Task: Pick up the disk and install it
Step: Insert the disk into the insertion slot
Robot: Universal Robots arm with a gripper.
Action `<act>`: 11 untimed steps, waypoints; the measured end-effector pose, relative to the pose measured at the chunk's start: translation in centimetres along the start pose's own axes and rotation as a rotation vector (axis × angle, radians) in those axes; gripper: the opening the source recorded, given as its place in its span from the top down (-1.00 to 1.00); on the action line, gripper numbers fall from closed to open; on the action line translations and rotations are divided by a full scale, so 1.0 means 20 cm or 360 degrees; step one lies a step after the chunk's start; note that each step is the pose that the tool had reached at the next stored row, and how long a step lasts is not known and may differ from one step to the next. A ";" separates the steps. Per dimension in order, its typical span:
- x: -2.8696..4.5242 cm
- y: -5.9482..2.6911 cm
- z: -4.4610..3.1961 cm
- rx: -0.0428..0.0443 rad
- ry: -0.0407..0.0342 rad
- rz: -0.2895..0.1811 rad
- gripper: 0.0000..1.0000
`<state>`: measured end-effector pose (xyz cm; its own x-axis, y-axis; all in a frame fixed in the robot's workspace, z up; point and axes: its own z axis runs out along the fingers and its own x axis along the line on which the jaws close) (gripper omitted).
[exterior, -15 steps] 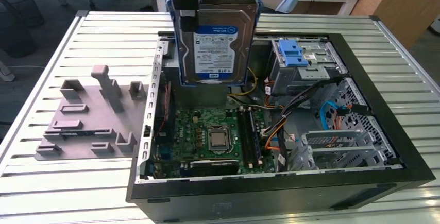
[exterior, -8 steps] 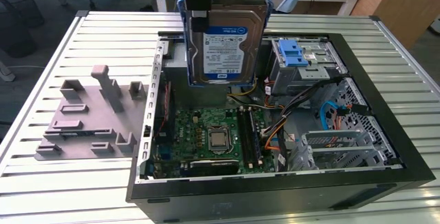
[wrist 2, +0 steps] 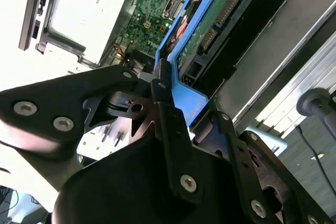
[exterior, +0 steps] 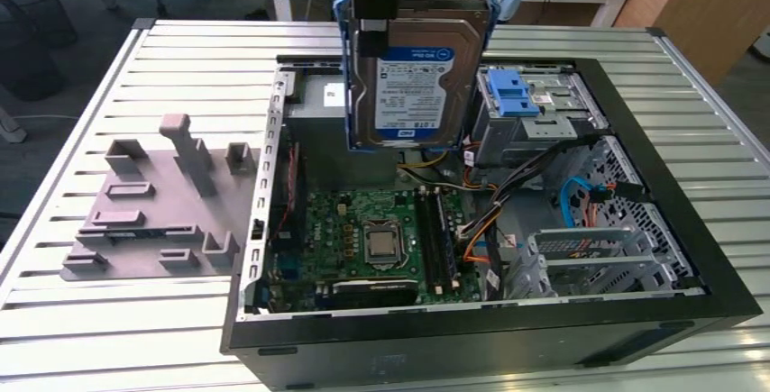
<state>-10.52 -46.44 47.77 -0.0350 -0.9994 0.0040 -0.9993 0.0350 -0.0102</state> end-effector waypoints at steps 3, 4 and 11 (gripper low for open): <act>0.001 -0.031 0.001 0.0000 0.0000 0.0000 0.26; 0.001 -0.041 0.001 0.0000 0.0000 0.0000 0.26; 0.003 -0.110 0.002 0.0000 0.0000 0.0000 0.26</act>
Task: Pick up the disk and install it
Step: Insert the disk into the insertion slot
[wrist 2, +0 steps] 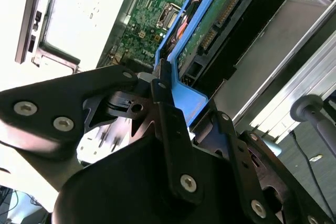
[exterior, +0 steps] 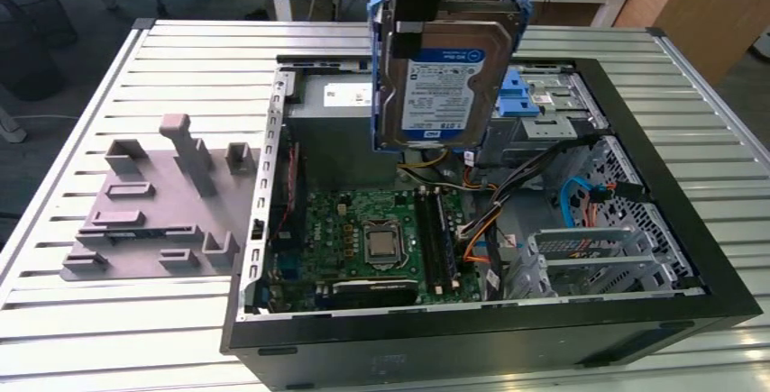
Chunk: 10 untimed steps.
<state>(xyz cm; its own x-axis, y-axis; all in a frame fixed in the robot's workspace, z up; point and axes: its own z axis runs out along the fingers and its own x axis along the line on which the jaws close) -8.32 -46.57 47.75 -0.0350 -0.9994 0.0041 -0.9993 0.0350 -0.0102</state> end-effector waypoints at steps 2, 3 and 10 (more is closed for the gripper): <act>0.001 -0.021 0.001 0.0000 0.0000 0.0000 0.26; 0.001 -0.032 0.001 0.0000 0.0000 0.0000 0.26; 0.009 -0.094 0.004 0.0000 0.0000 0.0000 0.26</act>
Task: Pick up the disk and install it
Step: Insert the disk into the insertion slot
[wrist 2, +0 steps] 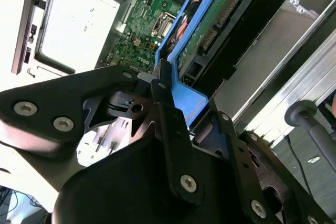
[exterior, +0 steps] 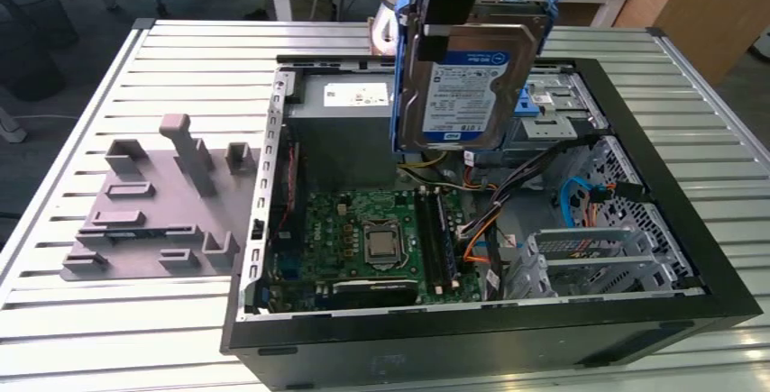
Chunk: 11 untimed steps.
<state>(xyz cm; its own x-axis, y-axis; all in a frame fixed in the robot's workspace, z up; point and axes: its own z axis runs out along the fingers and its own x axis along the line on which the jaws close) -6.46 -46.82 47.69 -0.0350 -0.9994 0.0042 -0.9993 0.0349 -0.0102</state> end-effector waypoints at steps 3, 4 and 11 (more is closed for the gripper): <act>0.028 -0.010 0.003 0.0000 0.0000 0.0000 0.26; 0.040 -0.012 0.003 0.0000 0.0000 0.0000 0.26; 0.136 -0.023 0.006 0.0000 0.0000 0.0000 0.26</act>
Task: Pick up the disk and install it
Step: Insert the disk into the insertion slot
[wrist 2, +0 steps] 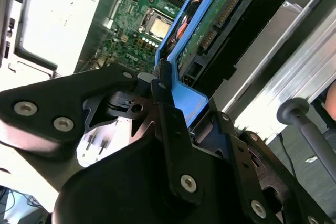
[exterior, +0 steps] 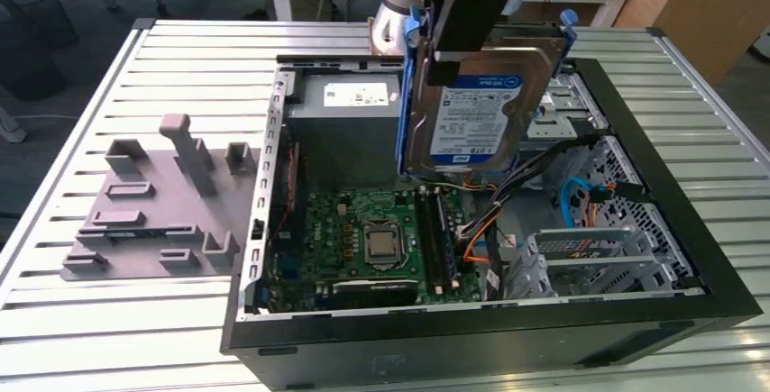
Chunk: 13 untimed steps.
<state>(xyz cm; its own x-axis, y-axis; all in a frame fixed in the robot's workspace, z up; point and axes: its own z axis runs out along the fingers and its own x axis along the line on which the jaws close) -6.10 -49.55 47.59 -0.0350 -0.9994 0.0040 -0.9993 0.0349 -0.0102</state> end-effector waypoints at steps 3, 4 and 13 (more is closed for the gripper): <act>0.044 -0.004 0.002 0.0000 0.0000 0.0000 0.26; 0.058 -0.006 0.002 0.0000 0.0000 0.0000 0.26; 0.131 -0.075 0.008 0.0000 0.0000 0.0000 0.26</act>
<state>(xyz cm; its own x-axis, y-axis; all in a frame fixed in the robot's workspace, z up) -4.70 -52.23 47.45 -0.0350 -0.9994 0.0041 -0.9993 0.0350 -0.0102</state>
